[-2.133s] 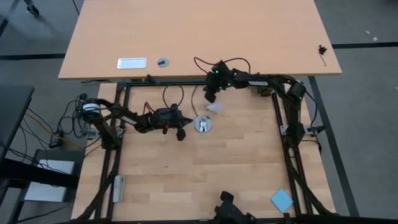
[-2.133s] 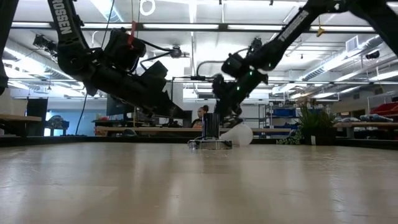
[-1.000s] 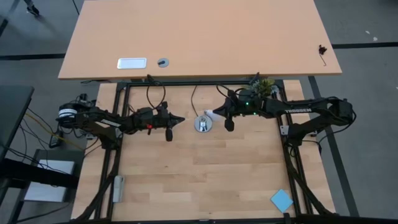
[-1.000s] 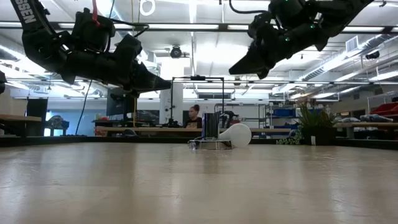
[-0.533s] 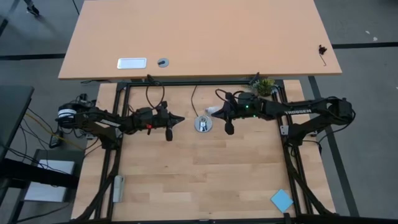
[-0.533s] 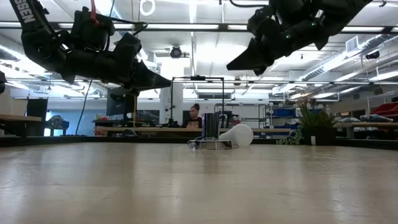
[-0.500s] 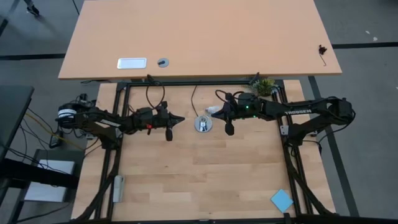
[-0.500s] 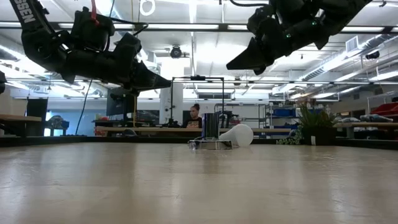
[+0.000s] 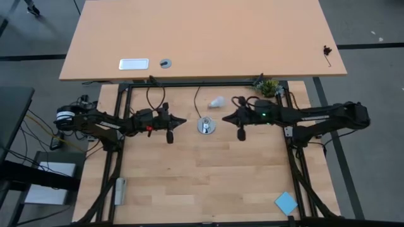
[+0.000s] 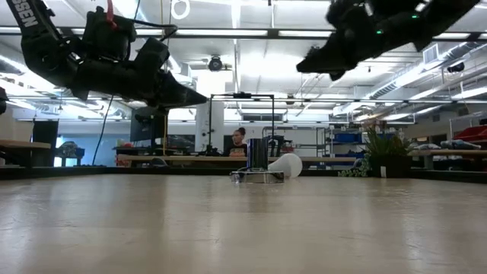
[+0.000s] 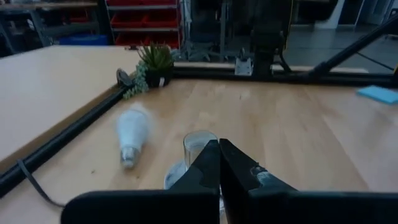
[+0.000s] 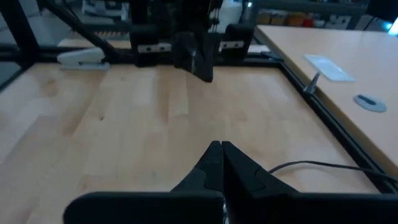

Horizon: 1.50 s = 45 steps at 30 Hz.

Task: Screw lightbulb
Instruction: Return to Home Position

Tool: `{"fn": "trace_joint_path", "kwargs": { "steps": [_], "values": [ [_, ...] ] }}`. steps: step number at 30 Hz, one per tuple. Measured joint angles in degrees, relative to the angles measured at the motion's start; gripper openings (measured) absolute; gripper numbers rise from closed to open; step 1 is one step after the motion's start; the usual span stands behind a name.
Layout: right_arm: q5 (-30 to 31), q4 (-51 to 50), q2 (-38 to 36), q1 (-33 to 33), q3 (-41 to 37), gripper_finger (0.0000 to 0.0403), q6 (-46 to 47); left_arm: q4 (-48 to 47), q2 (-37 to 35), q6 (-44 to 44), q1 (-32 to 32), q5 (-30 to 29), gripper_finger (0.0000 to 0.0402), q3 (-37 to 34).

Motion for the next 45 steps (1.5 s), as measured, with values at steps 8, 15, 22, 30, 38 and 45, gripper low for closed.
{"fn": "trace_joint_path", "kwargs": {
  "steps": [8,15,22,30,38,45],
  "values": [
    [0.7,8.7,-12.8,0.7,-13.6,0.0002,2.4,0.0,0.0,-0.6,0.0,0.0,0.0002,-0.5],
    [0.9,12.1,-24.0,0.7,-23.8,0.0001,5.4,0.1,-0.2,-0.7,0.0,0.0,0.0002,-0.5],
    [3.4,8.1,-35.4,0.7,-28.2,0.0001,5.9,-0.2,-0.2,-0.7,0.0,0.0,0.0002,-0.5],
    [4.6,-3.3,-48.4,0.9,-30.0,0.0,5.8,-0.3,-0.2,-0.2,0.0,0.0,0.0002,-0.5],
    [6.5,-11.2,-63.4,5.2,-34.4,0.0,6.8,0.0,-0.2,0.0,0.1,-0.9,0.0002,-1.3],
    [9.4,-10.4,-63.2,6.5,-34.4,0.0,3.4,7.6,-1.3,-2.6,0.2,-2.1,0.0002,-6.6]
  ]
}}
